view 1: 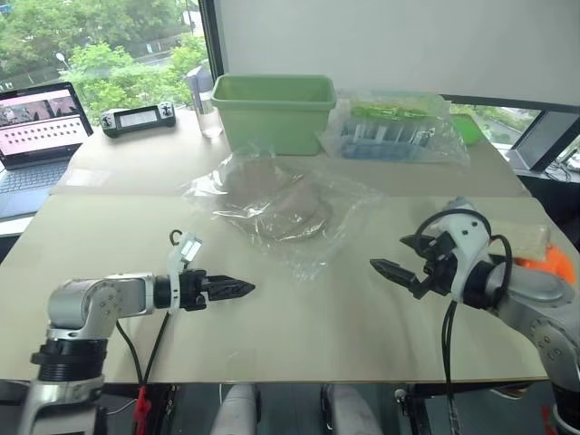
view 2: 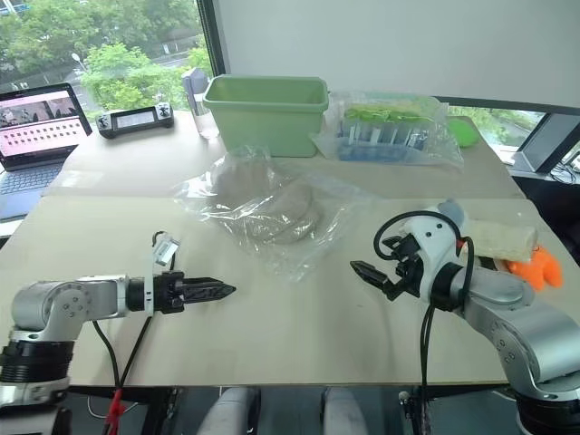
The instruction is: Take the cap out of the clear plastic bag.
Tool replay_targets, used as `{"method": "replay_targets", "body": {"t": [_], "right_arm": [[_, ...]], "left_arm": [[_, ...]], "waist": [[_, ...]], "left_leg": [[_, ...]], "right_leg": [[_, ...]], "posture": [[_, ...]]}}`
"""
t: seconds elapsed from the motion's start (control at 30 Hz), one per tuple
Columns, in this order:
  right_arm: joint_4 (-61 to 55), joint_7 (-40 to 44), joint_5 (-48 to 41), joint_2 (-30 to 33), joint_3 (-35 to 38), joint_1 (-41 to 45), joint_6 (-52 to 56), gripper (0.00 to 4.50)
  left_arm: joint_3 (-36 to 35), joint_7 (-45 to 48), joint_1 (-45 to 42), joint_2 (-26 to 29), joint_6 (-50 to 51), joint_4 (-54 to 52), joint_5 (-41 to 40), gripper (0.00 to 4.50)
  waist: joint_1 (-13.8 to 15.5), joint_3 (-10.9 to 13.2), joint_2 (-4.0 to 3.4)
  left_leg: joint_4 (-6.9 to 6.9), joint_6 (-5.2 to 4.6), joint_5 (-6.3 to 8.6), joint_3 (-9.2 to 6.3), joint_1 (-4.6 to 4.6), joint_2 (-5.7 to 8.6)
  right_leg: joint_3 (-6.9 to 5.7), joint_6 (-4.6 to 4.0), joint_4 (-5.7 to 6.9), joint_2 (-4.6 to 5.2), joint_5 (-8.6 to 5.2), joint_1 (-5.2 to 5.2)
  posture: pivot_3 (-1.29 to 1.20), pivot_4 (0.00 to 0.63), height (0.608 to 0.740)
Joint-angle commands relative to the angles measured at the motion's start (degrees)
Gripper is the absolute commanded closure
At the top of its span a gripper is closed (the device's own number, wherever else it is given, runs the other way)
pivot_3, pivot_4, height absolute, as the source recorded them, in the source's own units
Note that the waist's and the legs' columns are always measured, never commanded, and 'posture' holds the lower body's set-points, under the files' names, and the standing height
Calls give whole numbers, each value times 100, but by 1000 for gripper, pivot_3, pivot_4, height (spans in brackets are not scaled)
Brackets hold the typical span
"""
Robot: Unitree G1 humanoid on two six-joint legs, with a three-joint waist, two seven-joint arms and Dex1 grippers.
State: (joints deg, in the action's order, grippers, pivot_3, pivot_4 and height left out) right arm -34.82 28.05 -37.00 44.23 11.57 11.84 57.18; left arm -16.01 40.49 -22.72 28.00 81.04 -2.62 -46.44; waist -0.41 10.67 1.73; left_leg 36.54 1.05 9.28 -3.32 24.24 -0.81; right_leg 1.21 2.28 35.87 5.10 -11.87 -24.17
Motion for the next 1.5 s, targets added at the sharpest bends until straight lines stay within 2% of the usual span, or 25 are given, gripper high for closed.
{"method": "replay_targets", "body": {"t": [0.03, 0.2, 0.37, 0.43, 0.53, 0.7, 0.73, 0.8, 0.83, 0.87, 0.97, 1.03, 1.13, 1.27, 1.33, 1.4, 1.43, 1.47, 1.5], "right_arm": [[-2, -7, 61, 7, 29, 171, -136, 0], [-24, 1, 67, 28, 53, 189, -106, 0], [-96, -46, 66, 46, 126, 159, -59, 0], [-134, -76, 62, 51, 175, 124, -39, 0], [-210, -146, 50, 61, 241, 80, 16, 0], [-298, -214, 6, 49, 284, 78, 92, 0], [-312, -229, 6, 56, 298, 67, 105, 0], [-333, -263, 3, 67, 311, 57, 127, 0], [-340, -281, -3, 65, 324, 53, 136, 0], [-347, -294, -5, 66, 331, 53, 142, 0], [-363, -315, -21, 62, 365, 54, 164, 0], [-353, -319, -8, 76, 364, 58, 171, 0], [-330, -313, -2, 80, 351, 72, 163, 0], [-269, -303, 19, 52, 271, 127, 122, 0], [-225, -294, 41, 31, 209, 160, 90, 0], [-185, -286, 62, 12, 157, 178, 58, 0], [-165, -284, 73, 1, 130, 188, 43, 0], [-142, -281, 87, -13, 99, 198, 25, 0], [-120, -275, 97, -26, 69, 206, 8, 0]], "left_arm": [[-1345, -1318, -555, -1167, 1018, 424, 31, 42], [-2127, -2713, -861, -2100, 1146, 658, 434, 42], [-2181, -3954, -1283, -3552, 489, 816, 1013, 42], [-2377, -4250, -1528, -3847, 214, 967, 1012, 42], [-2471, -4735, -2036, -4103, -711, 1598, 941, 42], [-2142, -5031, -2371, -4023, -1460, 2252, 583, 42], [-2053, -5067, -2434, -4002, -1677, 2443, 557, 297], [-1898, -5130, -2494, -3949, -1996, 2702, 483, 760], [-1827, -5178, -2512, -3930, -2140, 2796, 452, 1163], [-1780, -5234, -2523, -3917, -2247, 2858, 407, 1559], [-1606, -5357, -2501, -3858, -2472, 2937, 298, 2587], [-1494, -5438, -2471, -3818, -2576, 2933, 221, 3301], [-1409, -5543, -2451, -3712, -2570, 2845, 73, 4350], [-1362, -5728, -2345, -3421, -2271, 2503, -250, 4470], [-1423, -5838, -2260, -3181, -1934, 2230, -418, 4470], [-1543, -5926, -2198, -2868, -1591, 2009, -503, 4470], [-1600, -5946, -2170, -2687, -1413, 1908, -544, 4470], [-1657, -5943, -2156, -2458, -1215, 1826, -576, 4470], [-1671, -5889, -2153, -2216, -1023, 1771, -598, 4470]], "waist": [[15, 0, 0], [-59, -5, 6], [69, -31, -14], [104, -51, -14], [77, -122, -21], [-48, -201, -78], [-78, -224, -116], [-143, -257, -171], [-169, -271, -195], [-187, -276, -203], [-205, -282, -212], [-206, -285, -217], [-187, -285, -217], [-153, -275, -204], [-92, -209, -154], [-52, -181, -111], [-55, -174, -100], [-71, -155, -76], [-72, -145, -63]], "left_leg": [[1, 0, 0, 0, -1, 4], [2, 0, 1, 2, -4, 3], [1, 3, 2, 2, -58, 9], [1, 47, 29, -1, -98, 3], [-1, 56, 36, 6, -95, 1], [-2, 66, 45, 1, -117, -6], [1, 64, 47, -1, -116, -11], [4, -28, 103, -17, -83, -26], [1, -67, 129, -37, -55, -32], [-1, -67, 129, -51, -34, -39], [-2, -66, 129, -44, -2, -23], [-7, -67, 129, -17, 32, -23], [-27, -67, 129, -1, 49, -22], [-32, -66, 128, 20, 16, -2], [-22, -63, 126, 22, 5, 8], [-40, -59, 122, 25, 22, 5], [-52, -22, 96, 19, 24, 5], [-46, 4, 19, 21, 13, 11], [1, 32, 2, 28, 5, 15]], "right_leg": [[0, 5, 0, 1, 3, 2], [3, 40, 1, -1, 24, 3], [-1, 5, -15, 8, 2, 72], [-27, 7, -71, 13, 0, 110], [-37, 8, -119, 26, 0, 133], [-56, 11, -196, 28, -1, 185], [-65, 11, -224, 25, -1, 185], [-131, 13, -344, 27, 1, 193], [-195, 13, -419, 43, 1, 205], [-226, 15, -448, 47, 2, 214], [-254, 27, -476, 98, 10, 213], [-254, 93, -502, 114, 50, 202], [-258, 100, -510, 126, 55, 194], [-244, 100, -446, 153, 55, 185], [-233, 100, -379, 160, 55, 167], [-223, 97, -353, 153, 58, 108], [-208, 83, -345, 143, 75, 97], [-187, 80, -300, 142, 130, 95], [-165, 75, -224, 143, 166, 84]], "posture": [[0, 150, 740], [0, 150, 740], [0, 150, 740], [0, 150, 740], [0, 150, 740], [0, 150, 740], [0, 150, 740], [0, 150, 740], [0, 150, 740], [0, 150, 740], [0, 150, 740], [0, 150, 740], [0, 150, 740], [0, 150, 740], [0, 150, 740], [0, 150, 740], [0, 150, 740], [0, 150, 740], [0, 150, 740]]}}
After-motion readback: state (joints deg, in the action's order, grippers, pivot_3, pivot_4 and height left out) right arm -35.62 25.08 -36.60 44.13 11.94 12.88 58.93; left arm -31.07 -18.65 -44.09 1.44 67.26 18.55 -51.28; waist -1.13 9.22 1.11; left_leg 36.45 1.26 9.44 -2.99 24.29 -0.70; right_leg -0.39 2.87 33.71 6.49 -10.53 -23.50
